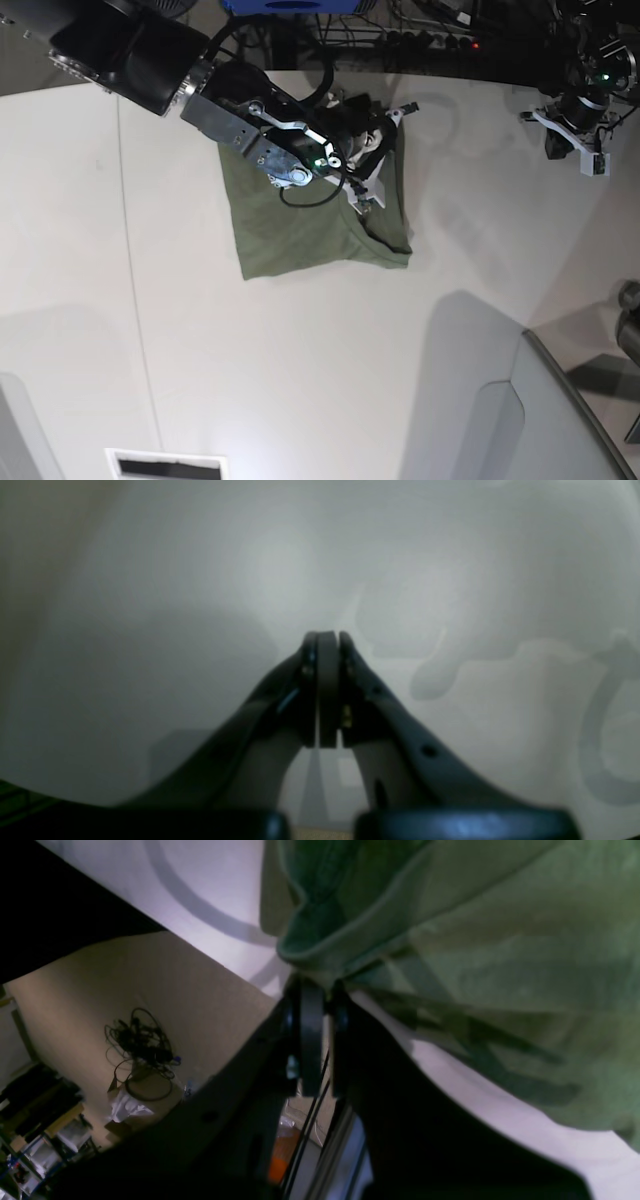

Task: Layout the t-shirt on the table in an organized manner, then fold the t-shirt properly
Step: 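Tuck and smooth the folded edge with the right gripper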

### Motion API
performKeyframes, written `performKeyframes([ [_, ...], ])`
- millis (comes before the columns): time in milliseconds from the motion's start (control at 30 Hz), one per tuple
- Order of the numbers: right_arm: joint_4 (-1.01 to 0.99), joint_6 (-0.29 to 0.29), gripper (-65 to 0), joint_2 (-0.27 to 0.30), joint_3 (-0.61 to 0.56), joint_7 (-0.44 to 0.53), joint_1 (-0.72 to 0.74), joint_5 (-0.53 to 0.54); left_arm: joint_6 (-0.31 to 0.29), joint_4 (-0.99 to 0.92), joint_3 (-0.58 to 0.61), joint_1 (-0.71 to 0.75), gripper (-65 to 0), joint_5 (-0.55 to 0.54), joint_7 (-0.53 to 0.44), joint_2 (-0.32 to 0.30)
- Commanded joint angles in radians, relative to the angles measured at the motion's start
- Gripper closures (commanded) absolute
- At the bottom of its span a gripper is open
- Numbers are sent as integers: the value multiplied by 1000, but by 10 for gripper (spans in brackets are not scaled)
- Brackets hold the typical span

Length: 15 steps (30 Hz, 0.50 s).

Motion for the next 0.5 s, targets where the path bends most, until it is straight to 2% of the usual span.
performKeyframes([
  [0, 15, 5, 0, -12, 3, 2, 17, 11, 2, 12, -3, -1, 0, -8, -19, -18],
  [167, 17, 10, 0, -13, -1, -6, 23, 11, 2, 12, -3, -1, 0, -8, -19, -15],
  [333, 17, 148, 0, -13, -1, -24, 23, 8, 2, 12, -2, -1, 0, -8, -19, -15],
  [467, 14, 183, 0, -13, 0, -18, 31, 7, 2, 12, -2, -1, 0, -8, -19, -15],
])
